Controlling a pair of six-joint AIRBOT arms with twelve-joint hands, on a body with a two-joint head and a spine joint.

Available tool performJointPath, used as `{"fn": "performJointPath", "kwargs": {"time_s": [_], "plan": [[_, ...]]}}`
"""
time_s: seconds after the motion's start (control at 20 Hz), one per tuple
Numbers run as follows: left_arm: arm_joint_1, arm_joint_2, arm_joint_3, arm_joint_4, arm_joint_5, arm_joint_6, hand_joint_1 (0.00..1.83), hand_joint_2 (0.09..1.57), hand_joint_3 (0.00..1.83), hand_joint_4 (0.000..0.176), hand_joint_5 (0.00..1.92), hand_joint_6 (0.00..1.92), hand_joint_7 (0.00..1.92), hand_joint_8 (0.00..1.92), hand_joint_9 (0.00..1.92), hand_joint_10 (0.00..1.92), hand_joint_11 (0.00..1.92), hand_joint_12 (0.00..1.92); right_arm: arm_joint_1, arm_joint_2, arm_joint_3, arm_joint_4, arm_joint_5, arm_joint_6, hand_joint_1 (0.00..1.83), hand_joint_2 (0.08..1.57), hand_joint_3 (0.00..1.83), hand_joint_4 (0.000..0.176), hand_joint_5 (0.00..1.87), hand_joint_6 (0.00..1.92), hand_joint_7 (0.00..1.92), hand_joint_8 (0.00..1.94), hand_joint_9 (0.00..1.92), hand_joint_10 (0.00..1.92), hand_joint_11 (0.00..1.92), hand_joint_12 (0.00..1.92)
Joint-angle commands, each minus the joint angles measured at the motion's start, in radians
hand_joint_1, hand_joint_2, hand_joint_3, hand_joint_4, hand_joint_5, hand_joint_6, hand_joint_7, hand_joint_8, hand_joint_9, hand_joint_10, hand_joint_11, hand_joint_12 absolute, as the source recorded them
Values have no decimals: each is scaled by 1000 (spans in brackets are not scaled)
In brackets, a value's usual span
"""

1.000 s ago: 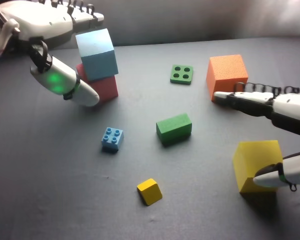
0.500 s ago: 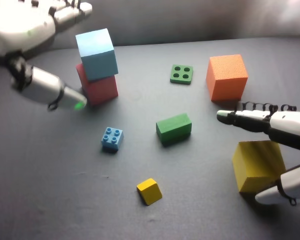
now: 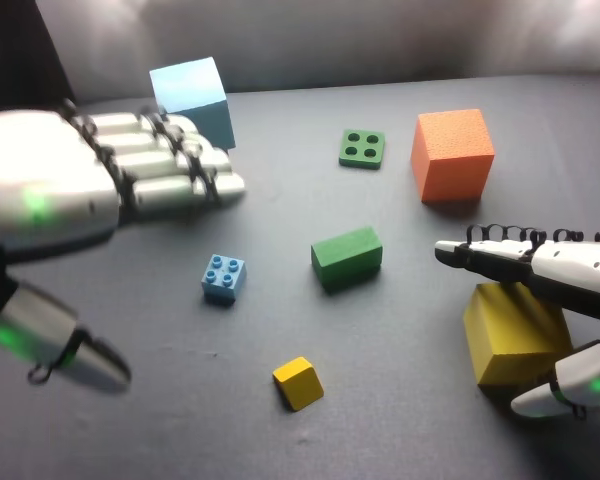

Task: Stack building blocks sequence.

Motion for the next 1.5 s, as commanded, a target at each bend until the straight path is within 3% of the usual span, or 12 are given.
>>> {"fn": "performJointPath", "kwargs": {"time_s": [0.0, 0.1, 0.45, 0.6, 0.75, 0.8, 0.85, 0.9, 0.95, 1.15, 1.25, 1.45], "plan": [[-5, 22, -2, -11, -107, -18, 529, 850, 2, 0, 0, 0, 0, 0, 0, 0, 0, 0, 2, 3, 3, -11, 103, 6, 1305, 879, 0, 0, 0, 0, 0, 0, 0, 0, 0, 346], [3, 40, -17, 10, -122, -20, 498, 847, 1, 0, 0, 0, 19, 7, 21, 8, 14, 6, 2, 2, 8, -11, 110, 6, 1350, 907, 5, 0, 0, 0, 0, 0, 0, 0, 0, 213], [47, 61, -33, 2, -167, -15, 512, 896, 16, 0, 0, 0, 0, 0, 0, 0, 0, 0, 11, 2, 10, -11, 119, 6, 1304, 1029, 12, 0, 107, 20, 55, 10, 63, 15, 0, 541], [23, 64, -40, 29, -163, -14, 583, 900, 13, 0, 0, 0, 10, 4, 0, 0, 0, 0, 11, 3, 10, -11, 120, 6, 1233, 1104, 9, 0, 381, 22, 364, 22, 358, 45, 0, 1077], [-2, 79, -45, 46, -148, -15, 582, 918, 15, 0, 0, 0, 34, 11, 20, 7, 7, 3, 12, 3, 10, -11, 122, 6, 1180, 1191, 1, 0, 769, 33, 839, 30, 759, 72, 251, 1198], [-4, 82, -45, 45, -146, -15, 604, 919, 13, 0, 10, 4, 58, 19, 43, 16, 43, 20, 12, 3, 10, -11, 124, 6, 1214, 1177, 0, 0, 863, 880, 1014, 720, 990, 73, 493, 1076], [-8, 85, -45, 49, -143, -15, 601, 936, 1, 0, 24, 7, 77, 19, 67, 6, 8, 186, 14, 3, 10, -11, 125, 6, 1209, 1155, 0, 0, 869, 1086, 1001, 933, 1068, 70, 519, 1170], [-12, 86, -46, 55, -141, -15, 532, 969, 8, 0, 4, 1, 36, 12, 30, 4, 1, 76, 15, 3, 10, -11, 125, 6, 1337, 1130, 0, 0, 884, 1079, 1060, 913, 871, 960, 529, 1236], [-16, 86, -48, 62, -139, -15, 574, 958, 1, 0, 0, 0, 54, 7, 50, 7, 0, 86, 19, 4, 10, -11, 126, 6, 1360, 1135, 2, 0, 851, 1135, 1025, 975, 836, 1157, 561, 1258], [-26, 87, -63, 68, -126, -15, 571, 994, 12, 0, 0, 0, 1, 0, 1, 0, 0, 2, 69, 17, 10, -17, 131, 6, 1367, 1134, 0, 0, 855, 1140, 992, 966, 862, 1213, 618, 1213], [-42, 84, -63, 78, -118, -15, 559, 988, 8, 0, 0, 0, 26, 8, 19, 6, 3, 2, 135, 35, 13, -138, 134, -1, 1369, 1127, 0, 0, 863, 1116, 1018, 926, 871, 1207, 625, 1197], [-61, 83, -64, 97, -114, -15, 481, 1008, 10, 0, 0, 0, 24, 8, 21, 8, 14, 7, 307, 32, 65, -216, -27, -15, 1375, 1115, 0, 0, 879, 1094, 1042, 891, 901, 1156, 634, 1163]]}}
